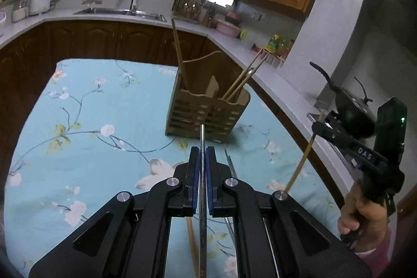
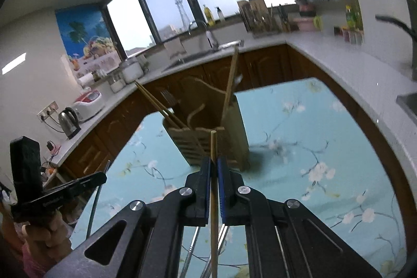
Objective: Organize utensils
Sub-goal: 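Lift the chopstick with the right tool while the left tool carries its utensil to the caddy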
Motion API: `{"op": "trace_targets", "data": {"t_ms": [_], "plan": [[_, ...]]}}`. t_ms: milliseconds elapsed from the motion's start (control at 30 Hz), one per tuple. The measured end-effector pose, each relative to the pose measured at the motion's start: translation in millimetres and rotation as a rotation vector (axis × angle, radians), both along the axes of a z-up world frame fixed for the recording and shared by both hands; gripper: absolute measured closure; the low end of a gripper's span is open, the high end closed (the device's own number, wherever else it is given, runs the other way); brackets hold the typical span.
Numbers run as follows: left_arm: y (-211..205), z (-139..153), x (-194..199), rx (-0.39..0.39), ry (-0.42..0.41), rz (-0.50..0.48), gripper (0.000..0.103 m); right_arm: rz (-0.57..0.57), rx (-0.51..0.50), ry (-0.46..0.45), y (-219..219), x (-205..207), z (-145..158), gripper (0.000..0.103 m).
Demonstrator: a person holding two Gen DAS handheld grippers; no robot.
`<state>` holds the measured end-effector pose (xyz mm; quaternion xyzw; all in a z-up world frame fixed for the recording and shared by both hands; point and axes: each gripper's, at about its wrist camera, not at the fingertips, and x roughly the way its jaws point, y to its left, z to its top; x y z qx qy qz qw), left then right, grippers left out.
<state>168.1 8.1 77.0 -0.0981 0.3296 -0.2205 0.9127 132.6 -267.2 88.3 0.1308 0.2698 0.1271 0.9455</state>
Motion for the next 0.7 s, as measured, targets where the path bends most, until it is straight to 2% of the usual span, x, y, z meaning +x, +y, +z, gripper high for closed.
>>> {"op": "trace_targets", "data": {"t_ms": [300, 700], "plan": [[2.5, -1.5, -7.6, -0.011, 0.008, 0.009, 0.099, -0.002, 0.017, -0.034, -1.5, -9.5, 9.3, 0.098], [2.4, 8.1, -12.0, -0.018, -0.034, 0.015, 0.099, -0.008, 0.013, -0.075, -3.2, -14.1, 20.3, 0.098]]}}
